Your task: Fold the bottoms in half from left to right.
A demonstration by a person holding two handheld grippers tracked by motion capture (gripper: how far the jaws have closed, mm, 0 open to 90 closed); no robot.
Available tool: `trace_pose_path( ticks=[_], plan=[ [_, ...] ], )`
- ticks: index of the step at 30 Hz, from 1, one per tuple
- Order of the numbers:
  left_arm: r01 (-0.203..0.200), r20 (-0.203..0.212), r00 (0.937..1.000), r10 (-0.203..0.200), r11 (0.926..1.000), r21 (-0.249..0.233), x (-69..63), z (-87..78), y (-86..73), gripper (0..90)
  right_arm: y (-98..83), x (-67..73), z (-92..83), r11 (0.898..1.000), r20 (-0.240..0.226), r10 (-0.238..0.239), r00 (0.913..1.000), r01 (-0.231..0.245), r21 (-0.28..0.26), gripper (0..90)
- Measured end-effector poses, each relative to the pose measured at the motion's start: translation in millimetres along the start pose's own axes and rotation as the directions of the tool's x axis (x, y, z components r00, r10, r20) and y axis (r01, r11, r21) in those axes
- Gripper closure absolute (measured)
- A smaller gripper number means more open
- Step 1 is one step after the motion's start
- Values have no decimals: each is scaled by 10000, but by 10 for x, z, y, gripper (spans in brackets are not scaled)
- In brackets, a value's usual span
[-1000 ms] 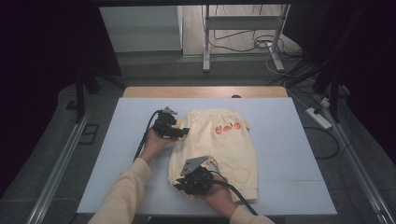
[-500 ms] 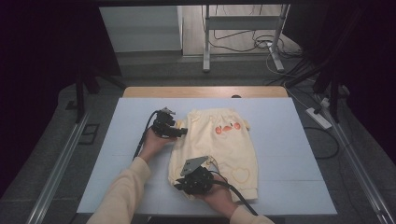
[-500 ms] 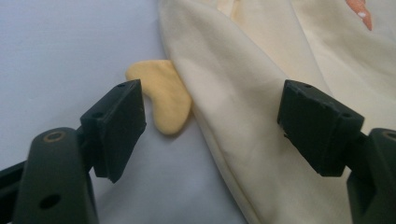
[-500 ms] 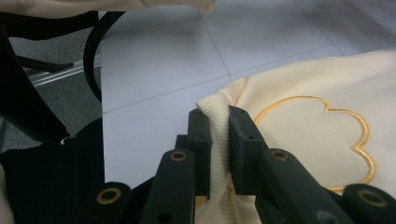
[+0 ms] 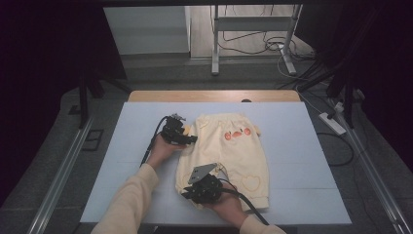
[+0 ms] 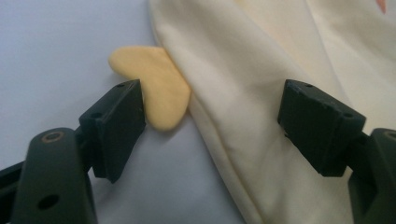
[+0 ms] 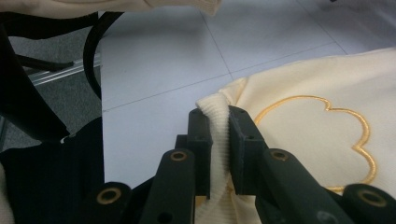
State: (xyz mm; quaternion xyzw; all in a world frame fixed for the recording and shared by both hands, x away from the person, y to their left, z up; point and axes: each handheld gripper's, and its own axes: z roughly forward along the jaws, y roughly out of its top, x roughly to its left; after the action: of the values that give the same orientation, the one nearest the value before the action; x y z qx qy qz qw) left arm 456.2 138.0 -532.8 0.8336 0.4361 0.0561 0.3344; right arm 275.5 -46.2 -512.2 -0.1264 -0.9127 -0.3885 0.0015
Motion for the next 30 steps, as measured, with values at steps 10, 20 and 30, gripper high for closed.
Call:
trace_pose_path(
  ticks=[10, 20, 30],
  plan=[
    [-398, -174, 9991, 398, 9992, 22, -49, -7, -9, 406, -9, 5, 4, 10000, 19, 15, 10000, -15, 7, 795],
    [-872, 799, 9931, 864, 9962, 71, -121, -1, 0, 806, -15, 6, 7, 10000, 30, -31, 10000, 31, 24, 795],
    [-626, 1094, 9919, 650, 9977, -246, -94, -85, 9, 839, -11, 0, -24, 10000, 0, -71, 10000, 71, -22, 795]
  ],
)
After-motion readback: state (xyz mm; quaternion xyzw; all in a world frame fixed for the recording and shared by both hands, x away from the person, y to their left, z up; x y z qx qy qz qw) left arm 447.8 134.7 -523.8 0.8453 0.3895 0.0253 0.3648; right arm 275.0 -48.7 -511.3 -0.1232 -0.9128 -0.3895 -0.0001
